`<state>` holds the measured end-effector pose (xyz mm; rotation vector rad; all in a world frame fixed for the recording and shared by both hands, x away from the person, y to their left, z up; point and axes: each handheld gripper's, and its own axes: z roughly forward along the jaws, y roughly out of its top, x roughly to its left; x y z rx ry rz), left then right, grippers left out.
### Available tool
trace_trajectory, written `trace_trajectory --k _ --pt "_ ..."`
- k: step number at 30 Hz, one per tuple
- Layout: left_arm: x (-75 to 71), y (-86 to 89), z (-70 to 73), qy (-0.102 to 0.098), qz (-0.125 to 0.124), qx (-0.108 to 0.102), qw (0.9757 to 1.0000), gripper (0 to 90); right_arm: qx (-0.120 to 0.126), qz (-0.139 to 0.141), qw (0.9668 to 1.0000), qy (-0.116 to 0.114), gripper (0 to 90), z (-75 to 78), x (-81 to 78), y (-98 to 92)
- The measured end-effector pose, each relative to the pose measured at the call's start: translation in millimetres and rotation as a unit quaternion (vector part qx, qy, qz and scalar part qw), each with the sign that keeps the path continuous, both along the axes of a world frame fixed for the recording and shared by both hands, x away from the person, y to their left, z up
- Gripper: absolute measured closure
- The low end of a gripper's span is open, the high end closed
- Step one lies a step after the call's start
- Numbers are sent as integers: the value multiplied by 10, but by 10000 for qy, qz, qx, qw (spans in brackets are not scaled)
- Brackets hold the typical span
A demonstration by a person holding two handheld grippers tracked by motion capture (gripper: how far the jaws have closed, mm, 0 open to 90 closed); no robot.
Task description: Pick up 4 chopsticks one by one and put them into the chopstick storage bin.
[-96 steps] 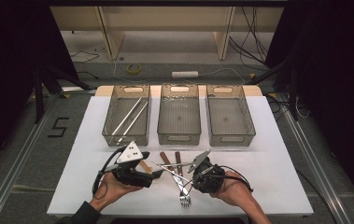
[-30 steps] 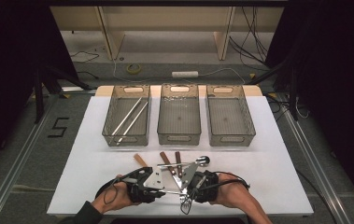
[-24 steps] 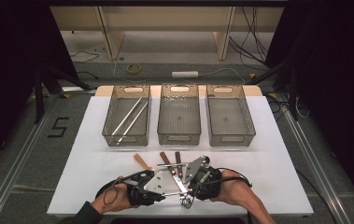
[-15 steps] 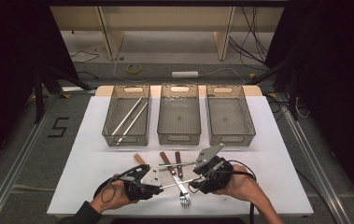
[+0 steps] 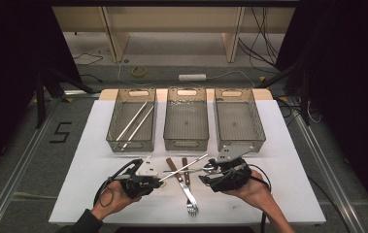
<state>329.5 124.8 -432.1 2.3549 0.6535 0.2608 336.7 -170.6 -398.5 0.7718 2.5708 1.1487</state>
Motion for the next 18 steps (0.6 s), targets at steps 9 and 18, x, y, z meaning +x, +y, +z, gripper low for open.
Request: trace_trajectory --k 9,18 --pt "73 142 29 -129 521 -236 9983 860 374 -369 9986 -41 331 -69 -20 -170" --pt "131 302 68 -159 916 -433 9947 861 705 -691 9951 12 300 -156 -53 -334"
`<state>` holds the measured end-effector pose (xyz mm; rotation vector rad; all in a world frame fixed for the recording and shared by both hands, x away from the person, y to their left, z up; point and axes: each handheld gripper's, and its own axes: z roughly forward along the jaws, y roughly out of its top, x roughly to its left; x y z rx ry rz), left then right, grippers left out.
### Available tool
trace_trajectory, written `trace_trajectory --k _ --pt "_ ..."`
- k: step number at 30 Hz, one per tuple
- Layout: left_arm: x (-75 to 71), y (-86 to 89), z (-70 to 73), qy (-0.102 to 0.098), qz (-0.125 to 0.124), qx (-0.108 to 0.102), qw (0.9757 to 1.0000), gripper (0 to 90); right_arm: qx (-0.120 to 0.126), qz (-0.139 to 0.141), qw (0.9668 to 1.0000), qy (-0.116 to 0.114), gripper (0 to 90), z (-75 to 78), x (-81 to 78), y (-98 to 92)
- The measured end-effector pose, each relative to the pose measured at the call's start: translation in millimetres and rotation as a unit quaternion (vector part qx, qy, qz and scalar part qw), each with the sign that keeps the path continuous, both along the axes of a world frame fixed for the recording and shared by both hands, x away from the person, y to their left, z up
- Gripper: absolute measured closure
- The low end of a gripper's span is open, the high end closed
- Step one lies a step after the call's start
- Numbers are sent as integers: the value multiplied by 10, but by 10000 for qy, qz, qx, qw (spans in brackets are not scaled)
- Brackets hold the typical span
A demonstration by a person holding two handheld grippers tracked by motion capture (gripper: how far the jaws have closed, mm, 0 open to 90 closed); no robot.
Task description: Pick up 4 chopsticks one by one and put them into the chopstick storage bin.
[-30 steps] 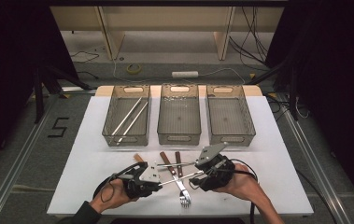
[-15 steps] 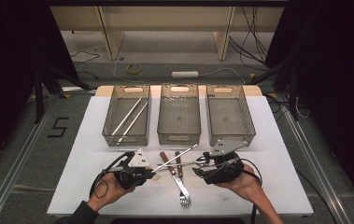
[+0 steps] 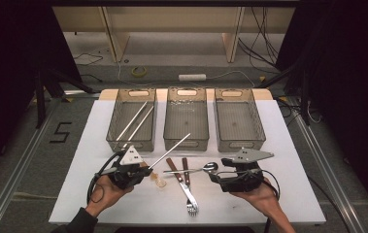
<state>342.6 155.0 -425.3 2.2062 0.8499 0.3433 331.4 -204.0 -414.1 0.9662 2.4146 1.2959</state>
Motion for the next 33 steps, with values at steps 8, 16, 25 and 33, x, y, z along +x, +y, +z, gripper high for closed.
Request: trace_trajectory --k 8,16,25,33 --pt "61 126 41 -54 338 -164 9993 860 233 -193 9995 82 283 -69 -53 -80" --pt "232 182 156 -140 607 -326 9975 860 171 -180 9996 156 280 -139 -118 -73" --pt "531 341 297 -285 1056 -418 9931 861 233 -146 9995 163 263 -160 -195 -66" --pt "865 461 289 -338 1458 -306 9883 861 259 -141 9993 231 241 -181 -214 -45"
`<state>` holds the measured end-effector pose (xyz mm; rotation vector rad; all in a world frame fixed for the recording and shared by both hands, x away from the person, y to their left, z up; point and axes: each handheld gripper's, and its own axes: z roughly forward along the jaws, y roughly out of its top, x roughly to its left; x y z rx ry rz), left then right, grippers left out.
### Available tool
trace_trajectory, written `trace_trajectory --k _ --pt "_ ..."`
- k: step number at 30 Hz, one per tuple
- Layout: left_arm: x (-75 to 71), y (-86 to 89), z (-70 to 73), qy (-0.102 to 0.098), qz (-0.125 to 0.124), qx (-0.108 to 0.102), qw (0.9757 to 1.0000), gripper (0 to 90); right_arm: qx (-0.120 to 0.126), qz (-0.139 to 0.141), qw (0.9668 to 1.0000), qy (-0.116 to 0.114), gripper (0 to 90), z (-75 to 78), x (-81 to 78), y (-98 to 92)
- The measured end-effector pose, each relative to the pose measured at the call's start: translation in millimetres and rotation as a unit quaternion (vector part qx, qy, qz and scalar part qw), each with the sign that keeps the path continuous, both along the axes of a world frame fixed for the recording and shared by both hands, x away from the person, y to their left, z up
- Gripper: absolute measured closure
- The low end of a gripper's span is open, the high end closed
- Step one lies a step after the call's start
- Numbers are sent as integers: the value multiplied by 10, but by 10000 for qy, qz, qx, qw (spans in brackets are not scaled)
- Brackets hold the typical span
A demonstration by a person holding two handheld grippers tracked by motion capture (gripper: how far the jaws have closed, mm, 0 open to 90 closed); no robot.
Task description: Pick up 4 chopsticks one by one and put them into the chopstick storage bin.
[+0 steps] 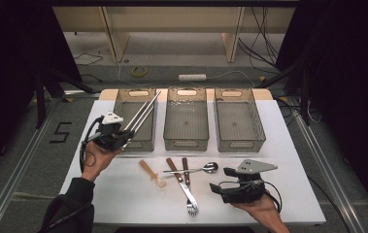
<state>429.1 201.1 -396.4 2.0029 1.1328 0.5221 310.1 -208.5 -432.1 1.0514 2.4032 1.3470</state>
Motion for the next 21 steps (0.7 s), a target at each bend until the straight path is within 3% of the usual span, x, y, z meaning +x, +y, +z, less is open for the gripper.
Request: trace_trajectory --k 12,21 --pt "370 68 -2 107 355 -191 9991 860 214 -80 9997 -93 236 30 -32 -39" --pt "583 64 -99 265 508 -7 9984 860 197 8 9998 -77 236 26 -50 -7"
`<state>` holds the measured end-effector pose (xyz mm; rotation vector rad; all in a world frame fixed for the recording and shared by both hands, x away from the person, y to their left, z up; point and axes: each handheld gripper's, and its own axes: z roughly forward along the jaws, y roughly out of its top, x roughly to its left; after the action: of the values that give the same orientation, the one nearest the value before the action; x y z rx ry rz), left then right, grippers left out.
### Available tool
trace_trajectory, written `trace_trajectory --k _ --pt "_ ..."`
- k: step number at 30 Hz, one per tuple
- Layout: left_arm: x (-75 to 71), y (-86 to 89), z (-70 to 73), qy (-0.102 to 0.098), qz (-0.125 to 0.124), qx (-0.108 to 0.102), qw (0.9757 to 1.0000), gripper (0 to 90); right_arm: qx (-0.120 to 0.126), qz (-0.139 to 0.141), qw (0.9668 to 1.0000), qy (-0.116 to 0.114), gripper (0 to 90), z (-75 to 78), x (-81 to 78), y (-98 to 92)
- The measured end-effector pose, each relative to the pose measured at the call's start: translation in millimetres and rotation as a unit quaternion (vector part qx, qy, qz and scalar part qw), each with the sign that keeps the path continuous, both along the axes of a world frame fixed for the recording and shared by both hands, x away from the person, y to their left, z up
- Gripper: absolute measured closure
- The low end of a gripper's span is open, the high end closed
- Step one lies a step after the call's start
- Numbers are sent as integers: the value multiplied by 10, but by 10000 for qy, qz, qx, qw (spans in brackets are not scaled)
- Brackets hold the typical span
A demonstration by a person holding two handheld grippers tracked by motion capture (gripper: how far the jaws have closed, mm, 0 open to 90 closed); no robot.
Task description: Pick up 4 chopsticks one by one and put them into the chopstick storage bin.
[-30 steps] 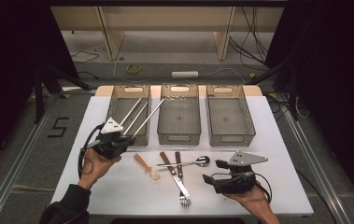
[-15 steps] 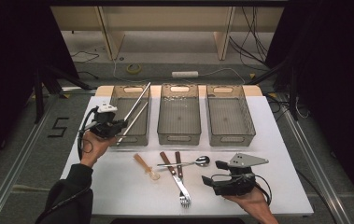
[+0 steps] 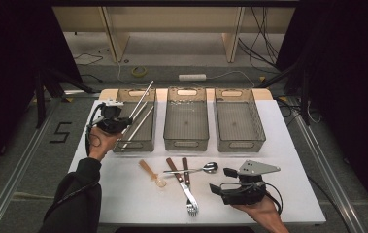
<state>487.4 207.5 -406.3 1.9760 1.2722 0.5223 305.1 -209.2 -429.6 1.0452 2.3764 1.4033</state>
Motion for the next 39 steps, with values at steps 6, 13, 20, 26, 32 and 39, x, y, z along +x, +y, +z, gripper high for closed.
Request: trace_trajectory --k 6,13,20,26,32,39 --pt "116 24 -86 228 42 183 9996 859 -7 4 10000 23 237 -3 5 -6" --pt "178 45 -154 396 86 338 9986 858 -39 55 10000 25 241 -7 5 4" --pt "199 49 -193 485 103 424 9979 856 -60 70 10000 23 243 -10 6 10" --pt "234 42 -228 599 151 442 9971 850 -82 80 9999 33 243 -8 4 13" --pt "217 75 -200 544 312 258 9977 756 -73 96 9999 45 244 -9 3 10" --pt "81 100 -135 508 181 -72 9985 544 -71 92 9999 46 244 -8 4 12"
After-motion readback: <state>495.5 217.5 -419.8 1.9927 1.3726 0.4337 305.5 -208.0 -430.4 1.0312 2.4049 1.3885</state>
